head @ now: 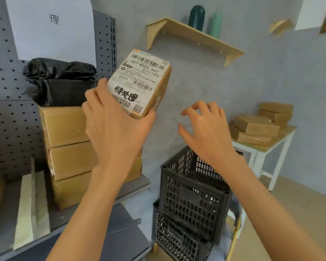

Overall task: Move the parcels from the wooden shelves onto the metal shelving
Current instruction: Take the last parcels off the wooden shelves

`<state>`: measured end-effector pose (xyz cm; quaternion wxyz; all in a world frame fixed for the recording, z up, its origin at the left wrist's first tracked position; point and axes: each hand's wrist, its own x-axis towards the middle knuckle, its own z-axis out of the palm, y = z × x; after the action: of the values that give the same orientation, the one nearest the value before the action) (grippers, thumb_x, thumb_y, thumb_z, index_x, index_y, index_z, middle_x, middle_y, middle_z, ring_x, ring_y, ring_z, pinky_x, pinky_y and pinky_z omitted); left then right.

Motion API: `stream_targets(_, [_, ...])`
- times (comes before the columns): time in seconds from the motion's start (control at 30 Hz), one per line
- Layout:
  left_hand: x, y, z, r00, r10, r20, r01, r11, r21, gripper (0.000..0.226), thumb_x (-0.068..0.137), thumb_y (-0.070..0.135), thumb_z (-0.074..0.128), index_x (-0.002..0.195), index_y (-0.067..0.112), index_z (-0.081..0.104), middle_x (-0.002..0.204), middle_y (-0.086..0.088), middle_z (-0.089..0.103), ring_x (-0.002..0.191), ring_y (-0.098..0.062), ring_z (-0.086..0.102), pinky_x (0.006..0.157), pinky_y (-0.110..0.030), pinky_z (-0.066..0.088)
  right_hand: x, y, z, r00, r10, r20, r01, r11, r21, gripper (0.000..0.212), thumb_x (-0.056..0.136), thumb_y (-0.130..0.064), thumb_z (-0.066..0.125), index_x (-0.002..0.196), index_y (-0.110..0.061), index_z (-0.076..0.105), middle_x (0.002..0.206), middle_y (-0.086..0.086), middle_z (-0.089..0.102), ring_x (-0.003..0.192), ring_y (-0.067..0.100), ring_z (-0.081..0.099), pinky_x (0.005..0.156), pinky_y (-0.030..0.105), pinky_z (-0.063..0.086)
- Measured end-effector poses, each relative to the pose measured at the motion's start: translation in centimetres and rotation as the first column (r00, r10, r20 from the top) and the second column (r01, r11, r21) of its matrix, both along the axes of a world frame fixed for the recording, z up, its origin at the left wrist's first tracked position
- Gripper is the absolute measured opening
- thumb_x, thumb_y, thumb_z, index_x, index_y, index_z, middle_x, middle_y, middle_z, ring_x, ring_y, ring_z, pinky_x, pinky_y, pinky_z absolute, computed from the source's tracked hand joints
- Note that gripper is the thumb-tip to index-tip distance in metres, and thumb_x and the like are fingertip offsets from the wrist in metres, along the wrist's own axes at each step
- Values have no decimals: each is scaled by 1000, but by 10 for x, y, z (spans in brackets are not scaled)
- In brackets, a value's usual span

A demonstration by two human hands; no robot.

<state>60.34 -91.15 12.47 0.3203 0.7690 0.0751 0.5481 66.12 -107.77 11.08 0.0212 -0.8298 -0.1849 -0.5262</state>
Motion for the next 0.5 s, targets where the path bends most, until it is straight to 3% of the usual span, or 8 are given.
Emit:
stream_targets(0.23, [76,0,21,970,242,-5,-241,968,70,98,66,54,74,142,9,31,136,-10,40,123,-28,38,87,-40,39,114,13,16,977,211,13,-211,974,77,28,82,-28,66,101,-7,69,99,15,63,91,40,55,75,45,43])
stream_targets(0.5, [148,-8,53,848,507,-150,-498,862,96,98,68,58,71,141,7,30,135,-11,40,123,-29,38,87,-42,39,202,40,46,868,492,-62,-482,866,129,29,80,-29,63,99,-9,69,98,14,62,92,39,54,77,46,42])
